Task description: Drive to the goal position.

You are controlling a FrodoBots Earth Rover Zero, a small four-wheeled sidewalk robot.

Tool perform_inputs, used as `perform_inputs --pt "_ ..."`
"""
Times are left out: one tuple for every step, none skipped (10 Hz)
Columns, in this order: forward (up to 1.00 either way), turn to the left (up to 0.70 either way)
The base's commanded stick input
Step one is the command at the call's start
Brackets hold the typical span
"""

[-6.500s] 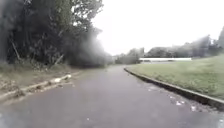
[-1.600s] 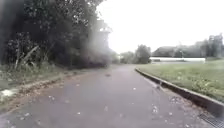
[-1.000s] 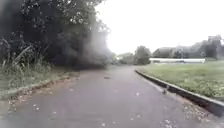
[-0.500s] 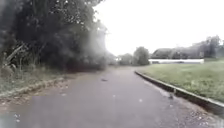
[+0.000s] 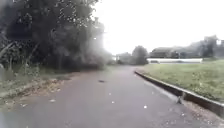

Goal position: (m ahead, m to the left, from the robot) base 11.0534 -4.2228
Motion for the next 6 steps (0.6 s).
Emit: perform_inputs --pt "0.7 0.0" --pt "0.7 0.0" --pt "0.7 0.0" --pt "0.7 -0.27" --pt "0.7 -0.27" --pt "0.7 -0.27"
